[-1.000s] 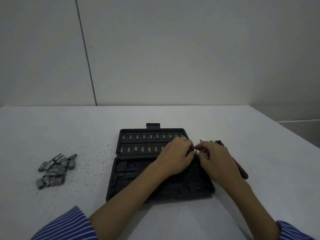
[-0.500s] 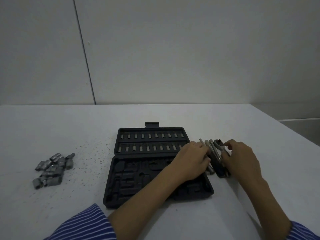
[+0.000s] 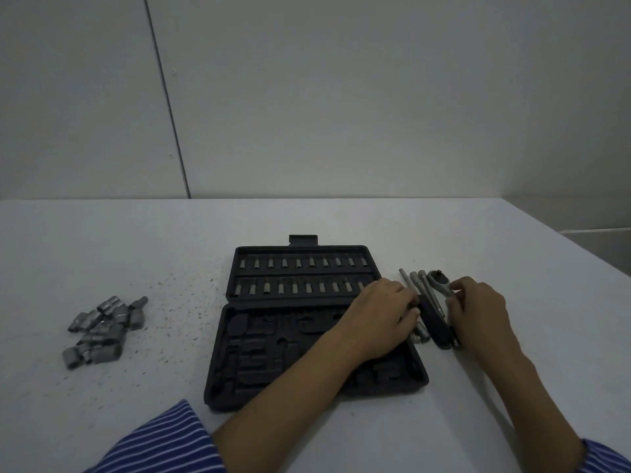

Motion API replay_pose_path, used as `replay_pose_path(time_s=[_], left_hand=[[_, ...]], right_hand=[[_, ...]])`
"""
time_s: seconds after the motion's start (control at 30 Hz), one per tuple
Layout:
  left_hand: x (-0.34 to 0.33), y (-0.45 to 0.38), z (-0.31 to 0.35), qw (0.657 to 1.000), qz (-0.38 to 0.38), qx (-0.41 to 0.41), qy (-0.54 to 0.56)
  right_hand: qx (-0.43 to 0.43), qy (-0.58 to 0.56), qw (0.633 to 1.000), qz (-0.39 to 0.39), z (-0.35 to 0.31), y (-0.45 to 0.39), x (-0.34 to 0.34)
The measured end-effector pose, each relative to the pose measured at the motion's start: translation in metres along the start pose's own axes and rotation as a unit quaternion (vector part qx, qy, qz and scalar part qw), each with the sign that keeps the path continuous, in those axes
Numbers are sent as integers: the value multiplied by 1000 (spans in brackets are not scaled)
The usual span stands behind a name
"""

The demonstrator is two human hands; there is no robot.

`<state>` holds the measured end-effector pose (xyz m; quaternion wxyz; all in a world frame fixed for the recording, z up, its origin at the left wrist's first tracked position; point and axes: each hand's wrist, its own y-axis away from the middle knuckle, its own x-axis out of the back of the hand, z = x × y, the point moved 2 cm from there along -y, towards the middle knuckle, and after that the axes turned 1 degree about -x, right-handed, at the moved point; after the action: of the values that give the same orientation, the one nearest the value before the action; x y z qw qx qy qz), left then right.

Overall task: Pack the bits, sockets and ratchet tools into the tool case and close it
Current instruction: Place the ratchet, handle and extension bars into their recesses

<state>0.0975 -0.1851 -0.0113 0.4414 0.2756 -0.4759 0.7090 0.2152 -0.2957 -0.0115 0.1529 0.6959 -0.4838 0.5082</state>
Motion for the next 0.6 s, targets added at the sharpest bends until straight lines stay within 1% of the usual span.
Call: replay_pose_path(time_s=[0.17, 0.3, 0.47, 0.6], left_hand=[[1, 0, 1, 1000, -1, 2, 9], [4, 0, 2, 999, -1, 14, 37], [20, 1, 2, 995, 44, 40, 78], [37, 5, -7, 993, 63, 41, 91]], right_hand=[[12, -6, 1000, 3, 0, 0, -2], [34, -21, 999, 13, -4, 1, 2], [72, -49, 996, 8, -17, 4, 12], [114, -84, 990, -21, -35, 12, 20]])
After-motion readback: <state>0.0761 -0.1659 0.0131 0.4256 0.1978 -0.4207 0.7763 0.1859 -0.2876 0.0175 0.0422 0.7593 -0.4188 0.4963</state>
